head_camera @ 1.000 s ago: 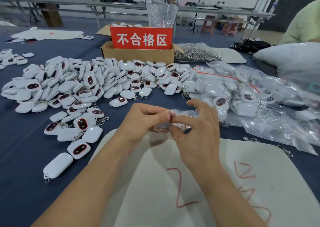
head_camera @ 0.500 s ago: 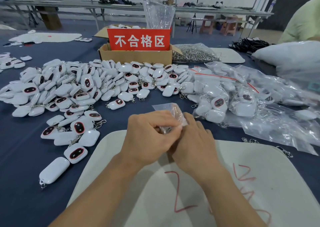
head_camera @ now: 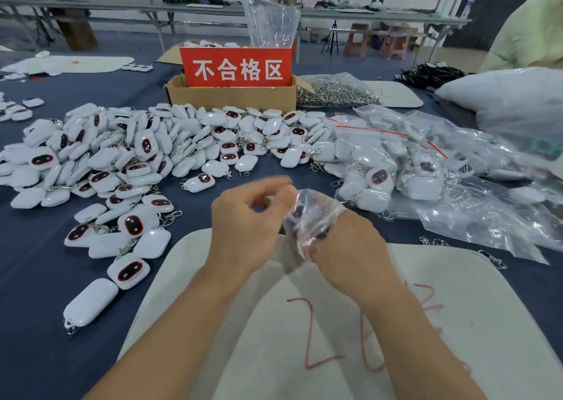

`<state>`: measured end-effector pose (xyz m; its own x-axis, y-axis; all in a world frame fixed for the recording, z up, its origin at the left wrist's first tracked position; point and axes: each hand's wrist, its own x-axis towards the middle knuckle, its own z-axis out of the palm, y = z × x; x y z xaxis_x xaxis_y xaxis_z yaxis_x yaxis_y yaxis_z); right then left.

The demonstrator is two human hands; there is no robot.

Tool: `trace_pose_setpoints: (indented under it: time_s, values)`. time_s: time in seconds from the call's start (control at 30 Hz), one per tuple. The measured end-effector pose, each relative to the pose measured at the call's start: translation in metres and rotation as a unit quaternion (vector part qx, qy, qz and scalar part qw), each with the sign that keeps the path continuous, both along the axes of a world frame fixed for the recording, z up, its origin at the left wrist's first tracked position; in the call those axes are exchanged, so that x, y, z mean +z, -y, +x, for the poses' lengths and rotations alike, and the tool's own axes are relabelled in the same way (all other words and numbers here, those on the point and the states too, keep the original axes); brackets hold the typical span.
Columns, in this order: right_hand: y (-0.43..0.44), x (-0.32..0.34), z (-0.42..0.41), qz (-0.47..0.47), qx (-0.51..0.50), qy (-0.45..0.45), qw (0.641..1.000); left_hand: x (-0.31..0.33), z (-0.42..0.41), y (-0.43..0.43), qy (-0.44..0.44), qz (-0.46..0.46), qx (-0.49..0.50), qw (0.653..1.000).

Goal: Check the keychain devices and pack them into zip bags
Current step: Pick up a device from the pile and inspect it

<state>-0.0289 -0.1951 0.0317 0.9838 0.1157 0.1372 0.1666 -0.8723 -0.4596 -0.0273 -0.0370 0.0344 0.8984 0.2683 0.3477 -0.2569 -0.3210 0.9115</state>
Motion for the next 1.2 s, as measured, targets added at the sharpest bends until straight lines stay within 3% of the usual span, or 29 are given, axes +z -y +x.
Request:
trace_pose_setpoints:
  time_s: [0.07,0.13,0.2,0.27,0.37,0.47,0.57,0.63,0.7,0.77,0.83,0.9,0.97,1.07,1.2]
  values:
    - [0.008,-0.001,0.003,0.008,0.044,-0.029,0.999,-0.005,0.012,-0.014,-0.074,0.045,0.033,0.996]
    - [0.011,0.001,0.002,0.089,0.063,-0.019,0.994,-0.01,0.016,-0.02,-0.122,0.143,-0.026,0.982]
    - [0.011,0.004,0.001,0.16,0.068,0.008,0.985,-0.012,0.016,-0.017,-0.131,0.204,-0.107,0.964]
    - [0.01,0.006,0.003,0.198,0.054,0.013,0.979,-0.016,0.014,-0.01,-0.108,0.238,-0.116,0.958]
    - [0.006,0.005,0.005,0.215,0.01,0.031,0.976,-0.018,0.013,-0.006,-0.047,0.247,0.001,0.968]
    - [0.005,0.002,0.009,0.189,-0.051,0.053,0.979,-0.013,0.014,-0.015,0.015,0.263,0.138,0.955]
    - [0.006,0.005,0.008,0.237,-0.074,0.045,0.968,-0.01,0.017,-0.028,-0.02,0.296,0.229,0.927]
    - [0.008,0.007,0.007,0.235,-0.115,0.062,0.963,-0.011,0.017,-0.031,-0.063,0.271,0.214,0.936]
    - [0.011,0.01,0.007,0.255,-0.169,0.079,0.949,-0.005,0.016,-0.031,-0.091,0.176,0.175,0.964]
    - [0.012,0.011,0.007,0.305,-0.201,0.088,0.927,0.001,0.019,-0.038,-0.075,0.126,0.172,0.974]
    - [0.008,0.013,0.002,0.361,-0.188,0.115,0.906,-0.003,0.025,-0.055,-0.065,0.207,0.2,0.955]
    - [0.001,0.014,-0.003,0.392,-0.134,0.163,0.896,-0.014,0.032,-0.072,-0.148,0.339,0.197,0.908]
    - [-0.006,0.012,-0.009,0.363,-0.041,0.203,0.908,-0.023,0.036,-0.082,-0.225,0.397,0.149,0.877]
    - [-0.022,0.009,-0.017,0.216,0.113,0.161,0.956,-0.028,0.041,-0.085,-0.238,0.437,0.076,0.864]
    - [-0.028,-0.002,-0.015,0.049,0.1,0.079,0.991,-0.03,0.038,-0.086,-0.214,0.429,0.14,0.866]
